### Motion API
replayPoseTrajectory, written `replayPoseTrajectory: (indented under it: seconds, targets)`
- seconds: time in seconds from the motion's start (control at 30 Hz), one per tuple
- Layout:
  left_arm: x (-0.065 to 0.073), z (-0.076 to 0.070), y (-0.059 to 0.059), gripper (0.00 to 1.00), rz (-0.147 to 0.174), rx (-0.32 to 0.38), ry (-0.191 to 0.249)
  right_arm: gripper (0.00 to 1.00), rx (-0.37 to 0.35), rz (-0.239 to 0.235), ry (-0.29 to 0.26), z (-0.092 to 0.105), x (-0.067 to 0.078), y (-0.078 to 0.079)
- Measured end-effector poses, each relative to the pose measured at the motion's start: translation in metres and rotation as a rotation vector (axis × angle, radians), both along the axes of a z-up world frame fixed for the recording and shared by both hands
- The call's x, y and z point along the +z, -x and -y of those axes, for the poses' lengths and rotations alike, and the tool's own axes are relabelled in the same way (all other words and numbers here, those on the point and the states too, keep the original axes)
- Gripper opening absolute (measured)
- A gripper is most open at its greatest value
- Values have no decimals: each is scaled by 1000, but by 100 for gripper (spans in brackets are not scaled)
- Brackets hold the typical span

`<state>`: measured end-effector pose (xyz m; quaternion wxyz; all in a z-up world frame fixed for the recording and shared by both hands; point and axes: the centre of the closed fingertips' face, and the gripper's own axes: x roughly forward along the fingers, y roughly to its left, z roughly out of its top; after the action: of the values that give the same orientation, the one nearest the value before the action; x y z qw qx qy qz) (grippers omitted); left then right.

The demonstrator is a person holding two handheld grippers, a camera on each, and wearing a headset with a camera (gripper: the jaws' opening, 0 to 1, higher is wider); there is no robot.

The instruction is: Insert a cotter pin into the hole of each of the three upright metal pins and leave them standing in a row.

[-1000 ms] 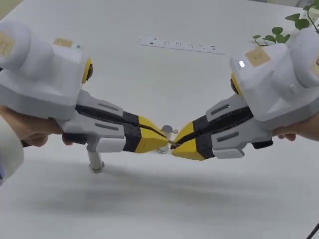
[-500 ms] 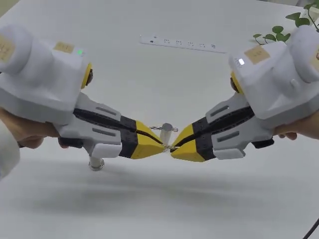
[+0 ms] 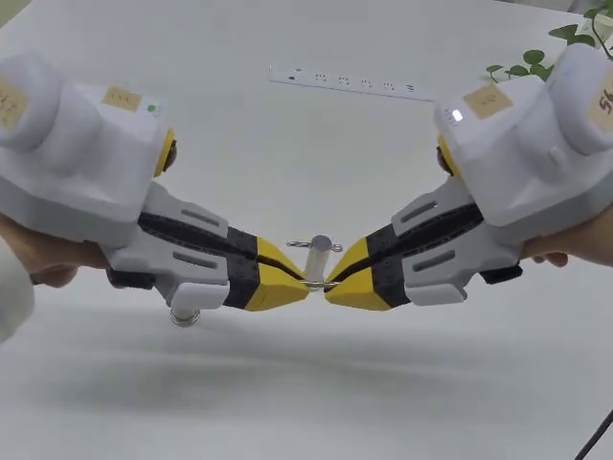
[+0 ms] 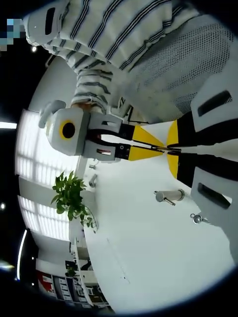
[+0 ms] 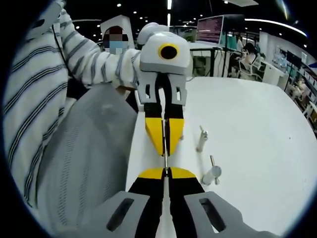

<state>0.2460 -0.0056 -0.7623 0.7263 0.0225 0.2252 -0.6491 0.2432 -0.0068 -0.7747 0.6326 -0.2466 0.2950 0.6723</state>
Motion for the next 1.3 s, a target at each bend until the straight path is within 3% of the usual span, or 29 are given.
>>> replayPoseTrajectory:
  seconds: [0.1,0.3,0.47,0.73,0.77,0.87,0.97,1.07,1.3]
  targets:
    - [1,-1,0,2,-13,8,4,4,3,7,0,-2,2,0]
    - [1,-2,-2,12,14,11,-1,4,4,19,7,-3,1,-3]
    - [0,-11,-6,18,12,49,-9,4,-17,11,18,-3,-2,-5]
    - [6,-39,-22,35,155,214,22,4,-58,0,37,-5,-8,-8]
    - [5,-43,-22,36,159,221,17,4,-63,2,39,-5,-9,-9]
    - [-1,-56,-25,40,154,274,-13,4,-75,-1,42,-8,-10,-9]
    - [-9,-69,-23,42,160,282,-37,4,-84,0,45,-10,-12,-10]
    - [-18,-81,-24,41,130,313,-56,4,-89,-1,48,-13,-15,-11]
    - [-37,-96,-22,40,99,327,-96,4,-90,-7,59,-22,-20,-10]
